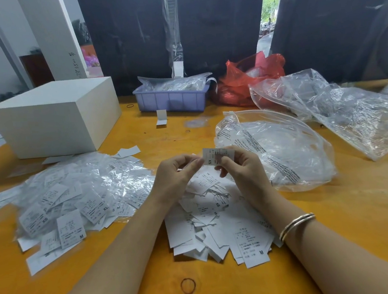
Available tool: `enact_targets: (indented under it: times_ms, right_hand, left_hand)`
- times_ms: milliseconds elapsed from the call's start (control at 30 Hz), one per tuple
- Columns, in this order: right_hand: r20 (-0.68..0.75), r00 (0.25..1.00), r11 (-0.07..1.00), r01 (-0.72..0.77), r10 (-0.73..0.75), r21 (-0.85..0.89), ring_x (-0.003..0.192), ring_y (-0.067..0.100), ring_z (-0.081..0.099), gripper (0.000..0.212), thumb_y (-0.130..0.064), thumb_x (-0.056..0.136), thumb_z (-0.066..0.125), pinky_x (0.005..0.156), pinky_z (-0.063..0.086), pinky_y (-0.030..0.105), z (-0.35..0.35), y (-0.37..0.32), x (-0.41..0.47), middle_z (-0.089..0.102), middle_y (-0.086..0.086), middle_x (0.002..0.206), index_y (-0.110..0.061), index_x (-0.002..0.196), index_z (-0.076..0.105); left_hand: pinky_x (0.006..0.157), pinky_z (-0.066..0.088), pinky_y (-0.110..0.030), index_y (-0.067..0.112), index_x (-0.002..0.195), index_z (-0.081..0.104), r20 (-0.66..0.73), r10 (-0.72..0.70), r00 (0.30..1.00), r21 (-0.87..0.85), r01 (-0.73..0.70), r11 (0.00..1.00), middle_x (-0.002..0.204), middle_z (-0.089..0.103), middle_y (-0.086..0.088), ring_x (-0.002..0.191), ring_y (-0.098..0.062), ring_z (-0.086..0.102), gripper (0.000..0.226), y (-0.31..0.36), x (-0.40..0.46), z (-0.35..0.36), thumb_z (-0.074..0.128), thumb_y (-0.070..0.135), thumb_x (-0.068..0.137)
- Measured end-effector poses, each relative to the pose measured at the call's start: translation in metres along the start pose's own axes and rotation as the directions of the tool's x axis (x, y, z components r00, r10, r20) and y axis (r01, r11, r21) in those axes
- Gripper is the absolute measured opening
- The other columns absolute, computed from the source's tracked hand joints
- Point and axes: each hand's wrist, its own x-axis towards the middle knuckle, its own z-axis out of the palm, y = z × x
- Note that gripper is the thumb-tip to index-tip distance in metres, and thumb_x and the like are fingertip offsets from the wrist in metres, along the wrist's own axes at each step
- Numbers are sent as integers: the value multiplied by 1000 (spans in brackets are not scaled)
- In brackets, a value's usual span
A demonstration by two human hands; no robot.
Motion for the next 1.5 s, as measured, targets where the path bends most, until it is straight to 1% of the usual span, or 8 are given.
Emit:
enact_targets:
  times_ms: [167, 300, 500, 767, 867, 1067, 1300, 1500]
  right_hand:
    - [35, 999, 998, 4, -2, -57, 61, 5, 57, 26, 7, 87, 51, 57, 47, 19, 0, 1, 0, 62, 0, 69, -15, 83, 64]
    - [43, 999, 990, 20, -14, -140, 56, 5, 51, 16, 3, 87, 54, 52, 43, 19, -2, 5, 0, 58, 2, 65, -9, 80, 63]
    - [-51, 999, 998, 20, -18, 54, 57, 5, 55, 25, 10, 87, 48, 53, 45, 20, -2, 4, 3, 60, -4, 66, -11, 85, 63]
    - [31, 999, 997, -22, 24, -79, 57, 20, 53, 16, 1, 88, 54, 51, 41, 32, 0, 7, 1, 59, 2, 60, -9, 80, 63]
    - [-2, 1000, 994, -22, 22, -111, 54, 17, 53, 17, -1, 89, 54, 49, 42, 30, -1, 8, 0, 59, 3, 59, -11, 79, 64]
    - [0, 999, 994, -37, 37, 106, 51, 11, 53, 19, 4, 90, 50, 48, 42, 19, 0, 4, 2, 58, -2, 55, -7, 80, 62]
    - [67, 996, 998, -52, 55, -33, 46, 10, 50, 17, 0, 90, 54, 44, 41, 20, 1, 6, -1, 58, -3, 52, -10, 79, 63]
    - [-41, 997, 992, -55, 60, 111, 46, 13, 48, 17, 0, 91, 50, 44, 40, 20, -2, 3, 1, 56, -1, 50, -6, 80, 61]
  left_hand:
    - [65, 44, -7, 18, 80, 68, 39, -5, 999, -67, 8, 998, 68, 68, 15, 68, 6, 61, 6, 3, -2, 1, 65, 21, 84]
    - [71, 48, -12, 21, 83, 69, 7, -3, 1000, -43, 3, 999, 80, 70, 8, 77, 0, 62, 4, 2, -1, -1, 66, 20, 85]
    - [65, 46, -8, 17, 85, 69, 25, -4, 1000, -106, 7, 994, 69, 70, 13, 68, 4, 64, 7, 4, -1, 0, 69, 12, 81]
    - [64, 46, -8, 16, 84, 68, -8, 6, 1000, -69, -7, 998, 74, 67, 9, 67, 7, 60, 1, 3, -2, 0, 67, 15, 84]
    - [67, 47, -9, 18, 85, 69, -27, -8, 1000, -60, 7, 998, 80, 69, 7, 72, 6, 61, 2, 2, -1, 0, 67, 19, 84]
    - [69, 49, -11, 20, 80, 70, -36, -34, 999, -86, 30, 996, 80, 71, 7, 77, -1, 66, 4, 1, 0, 0, 72, 17, 79]
    - [67, 48, -11, 18, 82, 68, -32, -23, 999, -93, 20, 995, 78, 70, 9, 75, 1, 66, 2, 1, 0, 0, 70, 18, 81]
    - [64, 45, -7, 19, 79, 68, -39, -3, 999, -68, 0, 998, 66, 69, 13, 65, 6, 61, 6, 2, -1, -2, 68, 24, 81]
